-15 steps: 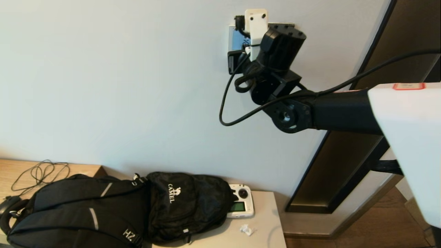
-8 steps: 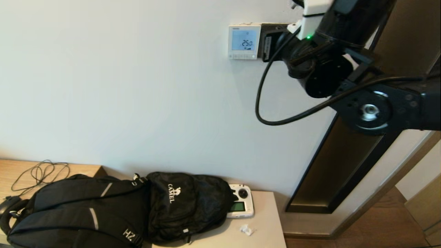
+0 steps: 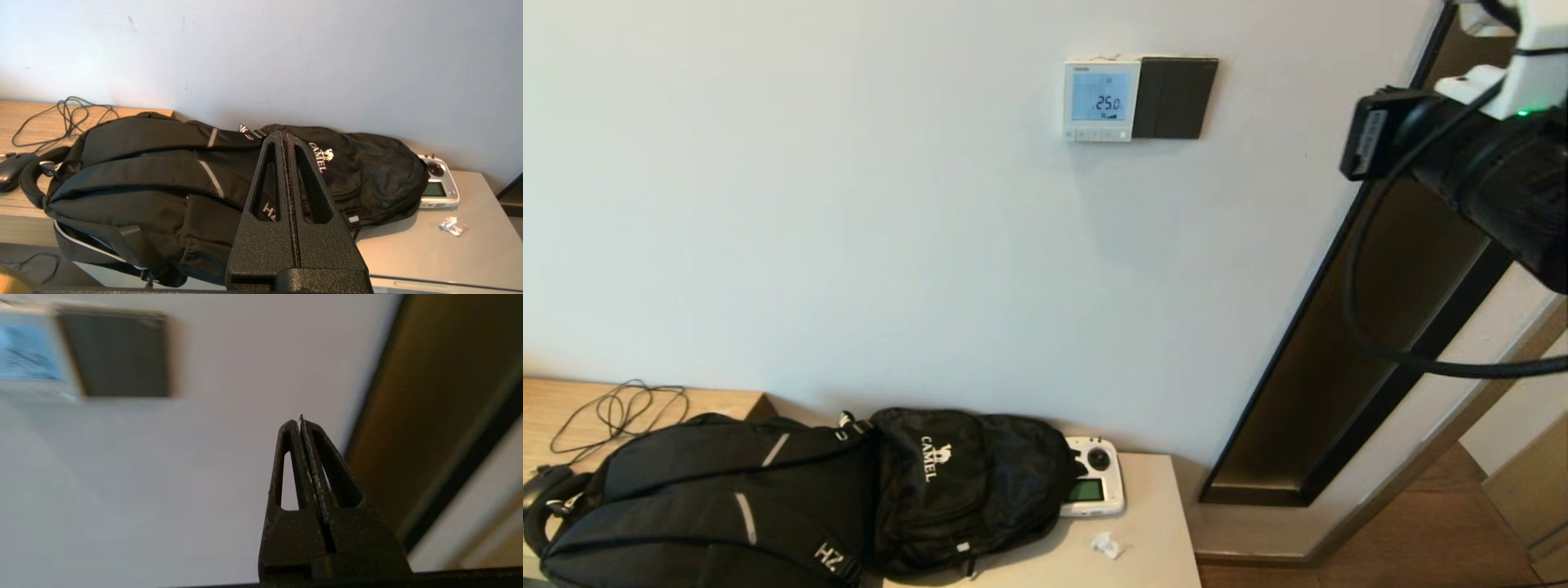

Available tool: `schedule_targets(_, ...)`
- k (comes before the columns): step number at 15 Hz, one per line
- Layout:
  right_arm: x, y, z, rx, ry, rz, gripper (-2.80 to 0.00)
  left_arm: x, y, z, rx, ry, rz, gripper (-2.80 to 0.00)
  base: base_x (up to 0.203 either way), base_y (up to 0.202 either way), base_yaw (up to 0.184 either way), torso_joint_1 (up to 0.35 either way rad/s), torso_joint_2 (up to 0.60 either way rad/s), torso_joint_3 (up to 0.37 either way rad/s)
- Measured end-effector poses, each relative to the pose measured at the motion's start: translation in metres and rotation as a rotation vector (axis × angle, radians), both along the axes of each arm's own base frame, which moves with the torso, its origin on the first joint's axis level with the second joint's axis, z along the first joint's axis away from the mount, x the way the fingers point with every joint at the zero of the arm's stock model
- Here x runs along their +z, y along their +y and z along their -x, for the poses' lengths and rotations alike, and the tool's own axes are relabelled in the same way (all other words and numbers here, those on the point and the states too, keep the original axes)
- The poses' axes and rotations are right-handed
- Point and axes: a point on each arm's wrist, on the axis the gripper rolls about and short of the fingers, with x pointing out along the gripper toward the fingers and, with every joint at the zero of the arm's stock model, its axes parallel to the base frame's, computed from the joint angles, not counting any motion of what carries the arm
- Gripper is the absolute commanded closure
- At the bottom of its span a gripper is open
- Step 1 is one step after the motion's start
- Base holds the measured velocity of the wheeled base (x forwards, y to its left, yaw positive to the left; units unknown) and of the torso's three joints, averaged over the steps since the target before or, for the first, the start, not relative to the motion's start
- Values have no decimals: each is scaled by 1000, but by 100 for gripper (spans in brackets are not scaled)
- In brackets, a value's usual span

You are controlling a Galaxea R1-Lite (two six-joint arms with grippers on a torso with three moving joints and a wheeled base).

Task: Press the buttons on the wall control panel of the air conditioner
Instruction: Turn off the central air conditioner

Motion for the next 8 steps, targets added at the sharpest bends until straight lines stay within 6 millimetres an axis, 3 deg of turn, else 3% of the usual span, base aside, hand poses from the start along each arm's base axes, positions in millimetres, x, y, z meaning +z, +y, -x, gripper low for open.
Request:
schedule_targets(4, -15, -50, 46, -140, 75, 23, 0, 0, 0, 0, 0, 0, 0, 0, 0, 0, 0, 0, 0, 0)
schedule_targets(8, -54, -74, 96, -176, 172, 44, 0, 0, 0, 0, 0, 0, 0, 0, 0, 0, 0, 0, 0, 0)
